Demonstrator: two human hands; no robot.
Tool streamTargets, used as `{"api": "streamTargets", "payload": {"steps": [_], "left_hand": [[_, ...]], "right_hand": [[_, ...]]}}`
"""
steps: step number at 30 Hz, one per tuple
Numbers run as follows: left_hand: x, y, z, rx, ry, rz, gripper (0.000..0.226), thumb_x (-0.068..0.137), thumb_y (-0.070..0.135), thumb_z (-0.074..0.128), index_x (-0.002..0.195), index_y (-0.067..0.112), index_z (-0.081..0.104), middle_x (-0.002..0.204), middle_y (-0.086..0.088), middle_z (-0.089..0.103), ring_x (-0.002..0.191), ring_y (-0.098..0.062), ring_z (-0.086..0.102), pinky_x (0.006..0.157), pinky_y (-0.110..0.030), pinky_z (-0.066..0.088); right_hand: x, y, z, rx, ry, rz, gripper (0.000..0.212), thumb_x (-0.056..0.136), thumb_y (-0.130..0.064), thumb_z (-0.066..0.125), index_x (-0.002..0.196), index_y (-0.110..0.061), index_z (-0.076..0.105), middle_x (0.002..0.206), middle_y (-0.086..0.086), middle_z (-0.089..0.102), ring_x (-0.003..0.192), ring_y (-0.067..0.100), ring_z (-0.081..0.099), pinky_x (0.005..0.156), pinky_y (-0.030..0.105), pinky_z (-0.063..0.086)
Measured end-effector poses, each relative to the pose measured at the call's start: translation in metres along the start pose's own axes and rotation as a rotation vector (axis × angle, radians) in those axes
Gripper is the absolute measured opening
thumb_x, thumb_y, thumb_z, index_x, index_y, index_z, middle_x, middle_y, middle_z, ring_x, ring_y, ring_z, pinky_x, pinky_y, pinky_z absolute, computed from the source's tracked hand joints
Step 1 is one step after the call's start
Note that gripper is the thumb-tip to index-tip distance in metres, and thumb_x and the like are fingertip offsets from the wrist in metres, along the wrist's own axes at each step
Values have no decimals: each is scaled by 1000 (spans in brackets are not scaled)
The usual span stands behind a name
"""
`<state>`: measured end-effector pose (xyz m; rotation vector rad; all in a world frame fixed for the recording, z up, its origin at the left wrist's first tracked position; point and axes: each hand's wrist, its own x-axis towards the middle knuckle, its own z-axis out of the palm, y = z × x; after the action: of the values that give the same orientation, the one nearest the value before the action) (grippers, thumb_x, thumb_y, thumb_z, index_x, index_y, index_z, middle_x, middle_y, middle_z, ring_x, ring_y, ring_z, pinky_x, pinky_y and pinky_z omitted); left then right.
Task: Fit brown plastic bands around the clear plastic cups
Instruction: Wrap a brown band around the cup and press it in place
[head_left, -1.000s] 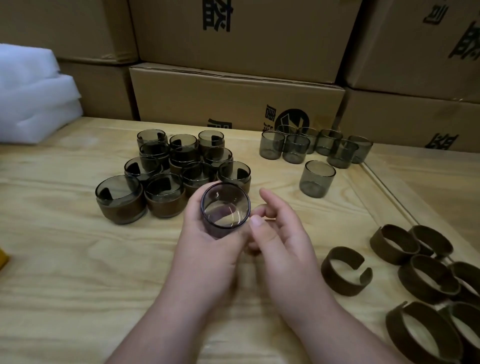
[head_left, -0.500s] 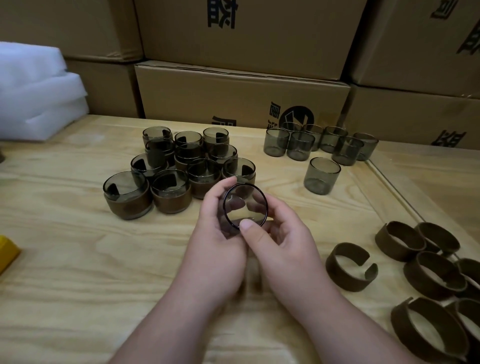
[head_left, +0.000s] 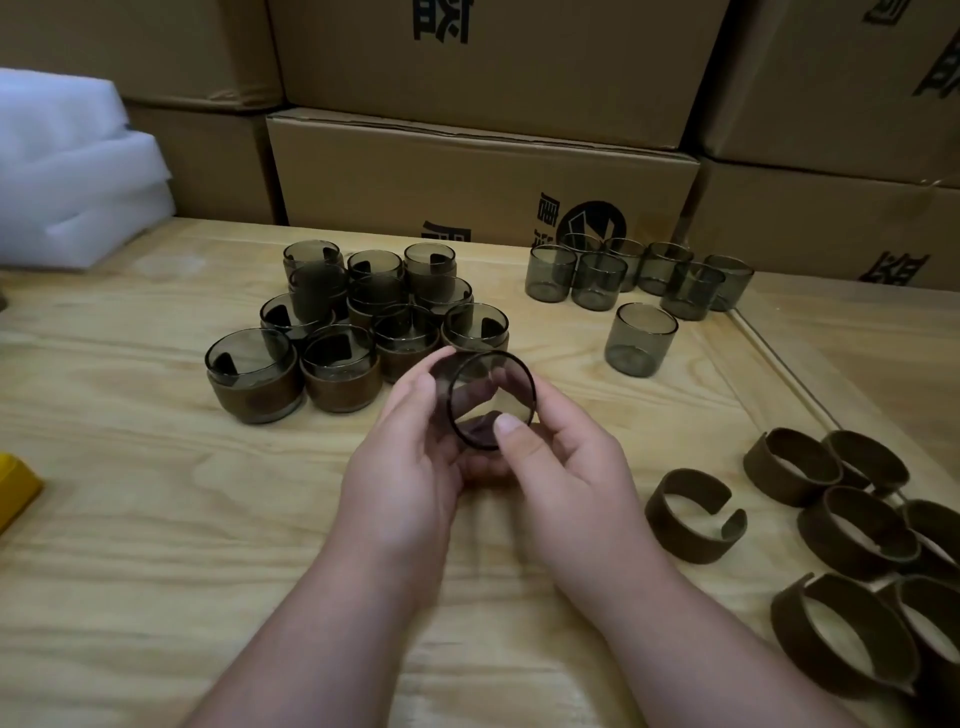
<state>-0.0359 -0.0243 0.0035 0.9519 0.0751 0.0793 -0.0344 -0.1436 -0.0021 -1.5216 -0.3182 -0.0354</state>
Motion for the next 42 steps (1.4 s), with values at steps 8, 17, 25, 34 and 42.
{"api": "streamTargets", "payload": {"steps": [8, 17, 25, 34, 42], "left_hand": [[-3, 5, 2, -130, 64, -15, 30, 96, 36, 56, 119, 24, 70, 91, -8, 71, 89, -27, 67, 83, -53, 61], [-4, 5, -1, -89, 4, -64, 42, 100, 52, 50, 125, 24, 69, 106, -14, 77, 83, -32, 75, 67, -43, 62], [-4, 3, 0, 101, -16, -45, 41, 98, 58, 52, 127, 33, 67, 117, -16, 75, 108, -41, 72, 93, -54, 58], [-2, -2, -1, 297, -95, 71, 48, 83, 67, 61, 122, 40, 71, 117, -12, 75, 116, -46, 66, 104, -70, 46], [0, -6, -3, 292, -83, 80, 51, 83, 66, 63, 119, 32, 73, 115, -14, 75, 113, -39, 70, 102, -68, 49]], "right_hand": [[-2, 2, 4, -152, -20, -44, 57, 79, -29, 73, 135, -27, 63, 134, -4, 65, 117, 9, 64, 99, 31, 55], [0, 1, 4, -65, -97, -45, 49, 83, -24, 81, 128, -33, 65, 116, -6, 75, 111, 15, 72, 96, 33, 57], [-1, 1, 1, -47, -32, -9, 61, 70, -42, 86, 124, -29, 63, 113, -7, 76, 106, 11, 73, 88, 29, 60], [0, -1, 0, 26, 91, 21, 70, 57, -61, 88, 106, -19, 62, 94, 2, 77, 87, 21, 76, 78, 37, 61], [1, -5, -2, -5, 185, 24, 76, 65, -89, 63, 86, -15, 67, 81, 8, 76, 78, 28, 73, 71, 41, 61]]}}
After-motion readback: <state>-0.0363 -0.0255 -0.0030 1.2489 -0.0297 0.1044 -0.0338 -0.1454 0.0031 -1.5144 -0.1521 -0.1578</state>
